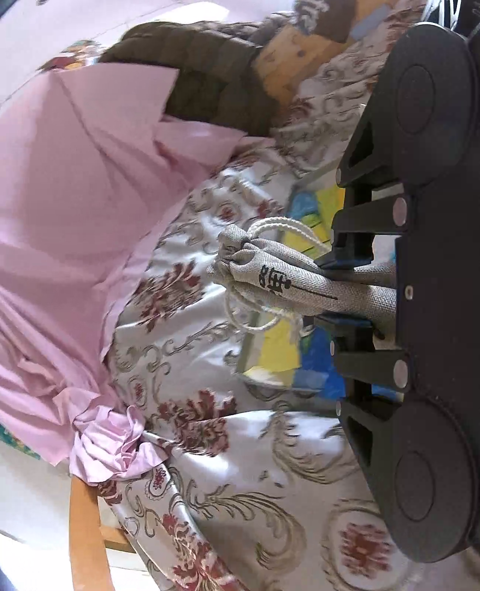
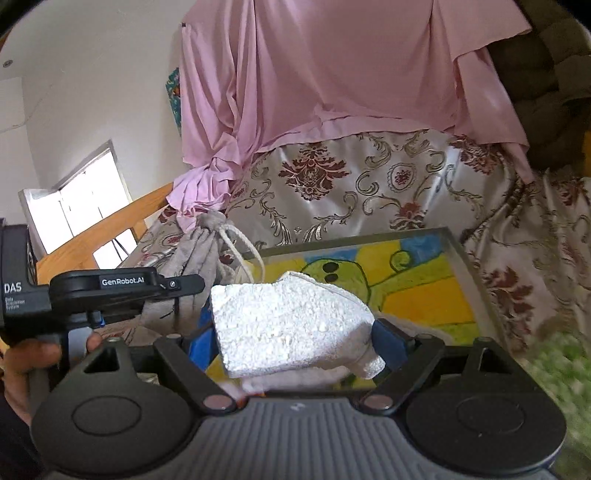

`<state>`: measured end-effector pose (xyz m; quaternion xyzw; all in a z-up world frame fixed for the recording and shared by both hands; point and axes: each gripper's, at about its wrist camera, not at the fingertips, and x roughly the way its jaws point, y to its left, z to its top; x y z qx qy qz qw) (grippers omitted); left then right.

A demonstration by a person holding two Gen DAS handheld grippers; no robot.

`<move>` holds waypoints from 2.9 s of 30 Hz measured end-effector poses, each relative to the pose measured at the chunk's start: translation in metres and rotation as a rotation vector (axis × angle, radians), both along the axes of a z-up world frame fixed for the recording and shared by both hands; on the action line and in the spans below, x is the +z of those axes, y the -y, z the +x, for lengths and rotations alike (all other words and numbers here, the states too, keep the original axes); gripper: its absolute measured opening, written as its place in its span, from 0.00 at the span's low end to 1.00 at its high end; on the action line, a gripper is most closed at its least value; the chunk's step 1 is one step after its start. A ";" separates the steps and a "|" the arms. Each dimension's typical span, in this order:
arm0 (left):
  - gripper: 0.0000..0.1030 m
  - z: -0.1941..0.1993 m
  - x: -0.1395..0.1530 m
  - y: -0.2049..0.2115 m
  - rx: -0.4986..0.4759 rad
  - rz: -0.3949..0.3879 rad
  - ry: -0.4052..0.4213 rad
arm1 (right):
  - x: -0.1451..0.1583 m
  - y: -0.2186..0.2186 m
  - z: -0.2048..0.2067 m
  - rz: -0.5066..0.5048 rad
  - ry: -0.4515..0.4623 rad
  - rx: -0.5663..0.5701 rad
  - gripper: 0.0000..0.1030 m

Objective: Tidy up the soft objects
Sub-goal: 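Lower the beige pouch and white cloth into the painting tray with both grippers, then open both grippers to release the items and pull back, then move both grippers toward the pile of socks and black cap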

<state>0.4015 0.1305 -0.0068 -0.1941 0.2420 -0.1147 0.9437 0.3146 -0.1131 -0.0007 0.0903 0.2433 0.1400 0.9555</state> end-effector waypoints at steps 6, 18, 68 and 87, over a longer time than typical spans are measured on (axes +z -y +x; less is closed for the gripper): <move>0.27 0.024 -0.033 -0.023 -0.022 -0.158 -0.087 | -0.011 -0.027 0.044 -0.126 -0.034 0.008 0.86; 0.27 0.042 -0.058 -0.020 -0.022 -0.091 -0.171 | -0.034 -0.049 0.093 -0.219 -0.151 -0.023 0.86; 0.84 -0.137 0.076 0.044 0.067 0.273 0.119 | 0.074 0.039 -0.069 -0.076 0.106 -0.135 1.00; 0.96 -0.300 0.081 0.073 0.057 0.277 0.160 | 0.065 0.054 -0.239 -0.058 0.190 -0.108 1.00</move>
